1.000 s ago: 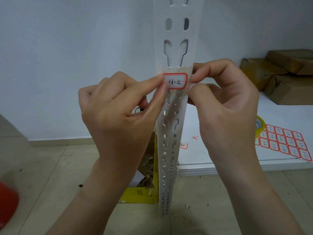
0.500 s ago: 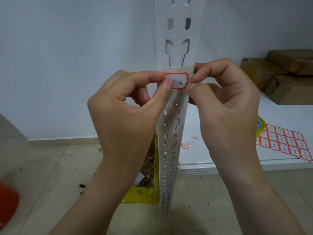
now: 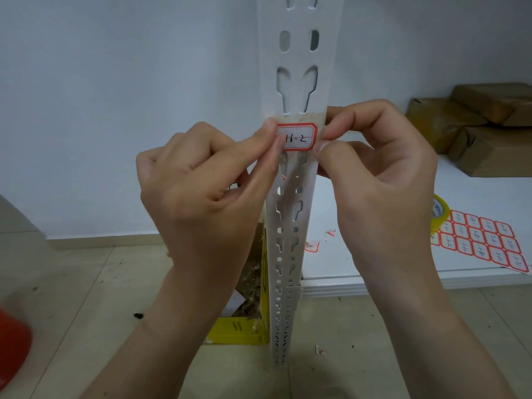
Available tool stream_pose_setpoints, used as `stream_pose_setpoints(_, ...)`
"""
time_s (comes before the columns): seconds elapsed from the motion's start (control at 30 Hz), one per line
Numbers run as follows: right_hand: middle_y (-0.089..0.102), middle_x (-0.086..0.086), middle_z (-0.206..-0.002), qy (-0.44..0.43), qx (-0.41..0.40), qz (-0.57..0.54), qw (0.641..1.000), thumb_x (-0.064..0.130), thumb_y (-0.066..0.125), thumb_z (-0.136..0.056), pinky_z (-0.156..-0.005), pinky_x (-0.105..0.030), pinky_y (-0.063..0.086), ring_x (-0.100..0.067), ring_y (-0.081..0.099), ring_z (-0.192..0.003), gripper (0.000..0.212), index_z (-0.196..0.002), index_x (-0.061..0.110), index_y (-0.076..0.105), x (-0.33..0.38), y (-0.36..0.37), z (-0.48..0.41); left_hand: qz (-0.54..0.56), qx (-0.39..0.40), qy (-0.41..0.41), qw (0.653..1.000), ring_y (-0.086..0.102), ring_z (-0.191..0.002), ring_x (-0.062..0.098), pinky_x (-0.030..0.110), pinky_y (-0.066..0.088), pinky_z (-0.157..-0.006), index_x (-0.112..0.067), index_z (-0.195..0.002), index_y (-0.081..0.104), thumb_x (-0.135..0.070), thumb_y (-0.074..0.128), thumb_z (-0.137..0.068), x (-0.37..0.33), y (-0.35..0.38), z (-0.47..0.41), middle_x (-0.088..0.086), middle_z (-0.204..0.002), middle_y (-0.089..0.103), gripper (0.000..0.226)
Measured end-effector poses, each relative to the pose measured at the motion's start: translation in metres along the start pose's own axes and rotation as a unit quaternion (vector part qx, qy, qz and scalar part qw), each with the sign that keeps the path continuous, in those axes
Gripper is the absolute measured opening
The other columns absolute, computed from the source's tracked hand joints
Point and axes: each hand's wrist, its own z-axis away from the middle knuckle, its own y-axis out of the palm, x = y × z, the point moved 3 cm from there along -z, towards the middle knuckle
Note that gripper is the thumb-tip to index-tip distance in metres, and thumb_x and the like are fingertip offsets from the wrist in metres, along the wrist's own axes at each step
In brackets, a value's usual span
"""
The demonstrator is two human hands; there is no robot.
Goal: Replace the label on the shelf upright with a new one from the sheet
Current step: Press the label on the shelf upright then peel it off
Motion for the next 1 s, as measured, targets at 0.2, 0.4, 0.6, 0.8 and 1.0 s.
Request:
stream_pose_setpoints(0.2, 0.074, -0.009, -0.110, 0.000, -0.001, 0.006, 1.000, -0.003, 0.060, -0.089, -0.070, -0.042, 0.067, -0.021, 0.078, -0.087, 0.017, -0.086, 0.014, 0.061, 0.001, 0.000, 0.000, -0.004, -0.005, -0.006, 1.000, 0.056, -0.054, 0.026, 0.056, 0.046, -0.054, -0.019, -0.098, 0.082, -0.023, 0.079, -0.099, -0.002, 0.002, 0.002, 0.007, -0.062, 0.064, 0.005)
stream_pose_setpoints(0.4, 0.074, -0.009, -0.110, 0.000, 0.002, 0.002, 1.000, -0.004, 0.061, -0.091, -0.068, -0.032, 0.066, -0.017, 0.078, -0.086, 0.018, -0.087, 0.013, 0.061, 0.002, 0.000, 0.000, 0.060, 0.015, -0.076, 0.995, 0.050, -0.063, 0.007, 0.042, 0.049, -0.064, -0.026, -0.104, 0.074, -0.023, 0.078, -0.099, -0.004, 0.003, 0.002, 0.003, -0.066, 0.064, 0.007)
stream_pose_setpoints(0.6, 0.074, -0.007, -0.107, 0.002, 0.003, -0.008, 1.000, -0.005, 0.061, -0.090, -0.065, -0.025, 0.062, -0.014, 0.078, -0.082, 0.019, -0.086, 0.014, 0.061, 0.001, 0.001, 0.000, 0.109, 0.045, -0.140, 0.983, 0.049, -0.066, 0.004, 0.007, 0.037, -0.070, -0.022, -0.103, 0.076, -0.019, 0.078, -0.097, -0.009, 0.003, -0.003, 0.000, -0.064, 0.056, 0.007)
stream_pose_setpoints(0.8, 0.074, -0.007, -0.107, 0.001, 0.003, -0.010, 1.000, -0.003, 0.063, -0.091, -0.066, -0.025, 0.062, -0.015, 0.079, -0.084, 0.017, -0.087, 0.013, 0.061, 0.001, 0.001, 0.000, 0.170, 0.075, -0.220, 0.958, 0.048, -0.063, 0.005, 0.017, 0.042, -0.065, -0.030, -0.096, 0.077, -0.028, 0.082, -0.092, -0.008, 0.003, -0.007, 0.000, -0.063, 0.055, 0.007)
stream_pose_setpoints(1.0, 0.074, -0.008, -0.109, 0.002, 0.001, -0.007, 1.000, -0.003, 0.063, -0.089, -0.068, -0.028, 0.063, -0.018, 0.078, -0.086, 0.017, -0.086, 0.014, 0.062, 0.001, 0.000, -0.001, 0.135, 0.087, -0.182, 0.970, 0.051, -0.065, 0.009, 0.016, 0.043, -0.067, -0.031, -0.089, 0.073, -0.031, 0.080, -0.092, -0.012, 0.002, -0.006, -0.001, -0.063, 0.055, 0.008)
